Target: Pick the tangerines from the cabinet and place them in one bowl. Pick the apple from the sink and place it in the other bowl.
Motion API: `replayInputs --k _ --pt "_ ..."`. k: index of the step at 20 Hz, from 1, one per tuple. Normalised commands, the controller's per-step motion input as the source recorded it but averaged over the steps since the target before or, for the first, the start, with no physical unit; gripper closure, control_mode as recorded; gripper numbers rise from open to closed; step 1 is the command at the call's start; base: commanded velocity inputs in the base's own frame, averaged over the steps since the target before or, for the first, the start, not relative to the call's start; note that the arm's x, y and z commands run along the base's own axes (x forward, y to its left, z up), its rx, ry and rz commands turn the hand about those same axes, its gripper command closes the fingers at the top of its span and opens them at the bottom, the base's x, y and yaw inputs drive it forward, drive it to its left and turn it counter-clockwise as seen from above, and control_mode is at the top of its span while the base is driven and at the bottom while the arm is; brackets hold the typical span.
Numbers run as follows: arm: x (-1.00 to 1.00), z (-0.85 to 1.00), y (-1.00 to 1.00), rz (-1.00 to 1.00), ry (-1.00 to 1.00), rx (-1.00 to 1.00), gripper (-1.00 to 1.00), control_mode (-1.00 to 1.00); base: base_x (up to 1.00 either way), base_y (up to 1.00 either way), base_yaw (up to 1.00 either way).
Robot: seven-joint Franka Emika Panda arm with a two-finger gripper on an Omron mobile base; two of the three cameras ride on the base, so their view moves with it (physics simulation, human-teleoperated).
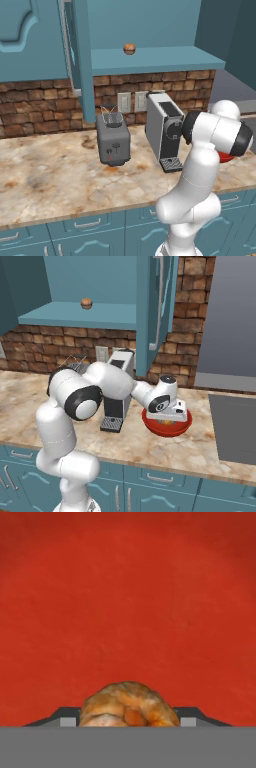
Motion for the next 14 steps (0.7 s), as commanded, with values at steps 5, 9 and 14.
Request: replayInputs --k 5,9,14 --pt "0.0 0.0 0.0 0.0 0.0 0.0 -1.0 -1.0 0.0 0.0 0.0" --pt "0.0 0.0 0.0 0.0 0.0 0.0 -1.0 -1.0 0.0 0.0 0.0" --pt "0.0 0.03 0.0 0.0 0.0 0.0 -1.0 -1.0 0.0 0.0 0.0"
